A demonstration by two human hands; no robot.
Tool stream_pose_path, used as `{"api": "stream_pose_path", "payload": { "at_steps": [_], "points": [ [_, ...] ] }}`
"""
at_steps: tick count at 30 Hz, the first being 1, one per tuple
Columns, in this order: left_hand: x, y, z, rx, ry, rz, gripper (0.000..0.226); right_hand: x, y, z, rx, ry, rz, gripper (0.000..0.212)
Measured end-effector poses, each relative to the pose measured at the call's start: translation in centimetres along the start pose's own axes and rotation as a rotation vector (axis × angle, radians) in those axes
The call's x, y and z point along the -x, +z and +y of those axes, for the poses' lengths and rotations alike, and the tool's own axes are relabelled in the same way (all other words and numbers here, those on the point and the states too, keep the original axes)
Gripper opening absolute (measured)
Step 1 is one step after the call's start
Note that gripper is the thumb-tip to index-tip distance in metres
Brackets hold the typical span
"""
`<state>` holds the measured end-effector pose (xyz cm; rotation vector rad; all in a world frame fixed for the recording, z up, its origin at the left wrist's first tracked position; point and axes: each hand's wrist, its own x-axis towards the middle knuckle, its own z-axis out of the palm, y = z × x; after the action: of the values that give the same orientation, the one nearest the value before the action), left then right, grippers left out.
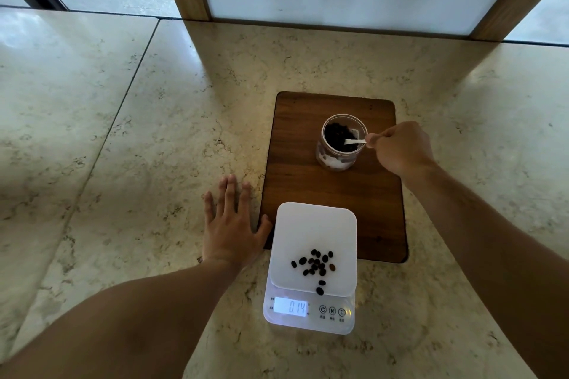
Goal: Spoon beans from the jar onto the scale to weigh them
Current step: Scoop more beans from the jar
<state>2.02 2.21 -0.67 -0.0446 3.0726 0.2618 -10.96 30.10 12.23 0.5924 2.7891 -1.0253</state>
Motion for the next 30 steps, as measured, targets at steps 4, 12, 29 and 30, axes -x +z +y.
{"api": "stream_pose_path", "payload": {
  "at_steps": [4,12,29,30],
  "points": [
    [-0.07,-0.01,0.04,0.015,0.002,0.017,0.082,-0.08,-0.17,-0.05,-0.089,0.051,-0.029,0.03],
    [-0.02,0.07,0.01,0.01,0.001,0.017,0.081,-0.01,-0.34,0.06,-0.153,0.14,-0.067,0.031],
    [0.02,-0.32,0.18,0.009,-0.003,-0.004,0.082,-0.4,-0.53,0.63,-0.324,0.261,-0.108,0.025],
    [0.01,-0.3,0.2,0.004,-0.002,-0.004,0.082,-0.4,-0.59,0.65,-0.324,0.264,-0.111,0.024]
  ]
}}
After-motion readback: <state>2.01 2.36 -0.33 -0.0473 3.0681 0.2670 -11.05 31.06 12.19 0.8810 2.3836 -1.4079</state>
